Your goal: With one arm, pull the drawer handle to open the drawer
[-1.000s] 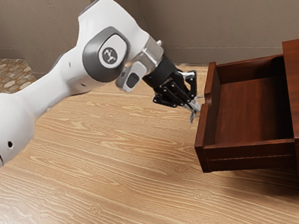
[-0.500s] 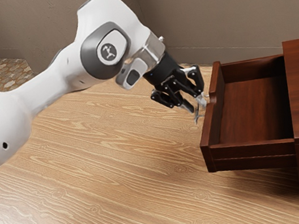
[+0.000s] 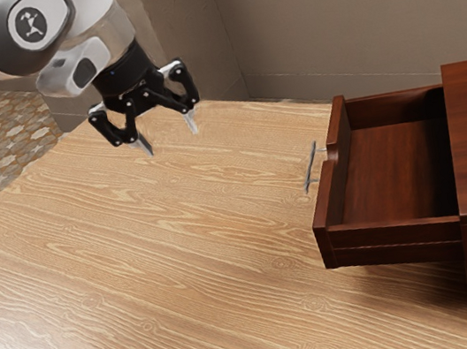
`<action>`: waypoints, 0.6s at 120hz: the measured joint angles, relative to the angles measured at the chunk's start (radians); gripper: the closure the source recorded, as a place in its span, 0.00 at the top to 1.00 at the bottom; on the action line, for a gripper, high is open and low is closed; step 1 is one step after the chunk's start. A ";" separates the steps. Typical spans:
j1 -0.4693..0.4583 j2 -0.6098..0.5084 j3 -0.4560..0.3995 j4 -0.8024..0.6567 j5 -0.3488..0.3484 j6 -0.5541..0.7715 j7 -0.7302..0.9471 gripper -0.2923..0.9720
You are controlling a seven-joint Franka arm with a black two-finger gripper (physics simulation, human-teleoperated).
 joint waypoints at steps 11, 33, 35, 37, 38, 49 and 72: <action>-0.011 -0.023 0.026 0.000 0.003 -0.067 -0.192 0.68; 0.028 -0.062 0.041 0.000 0.006 -0.151 -0.527 0.73; 0.031 -0.063 0.043 -0.001 0.002 -0.156 -0.553 0.73; 0.035 -0.064 0.045 -0.001 -0.001 -0.160 -0.580 0.74; 0.037 -0.064 0.045 -0.001 -0.002 -0.162 -0.592 0.74; 0.063 -0.064 0.048 -0.001 -0.012 -0.181 -0.712 0.75; 0.121 -0.051 0.050 0.003 -0.017 -0.199 -0.905 0.76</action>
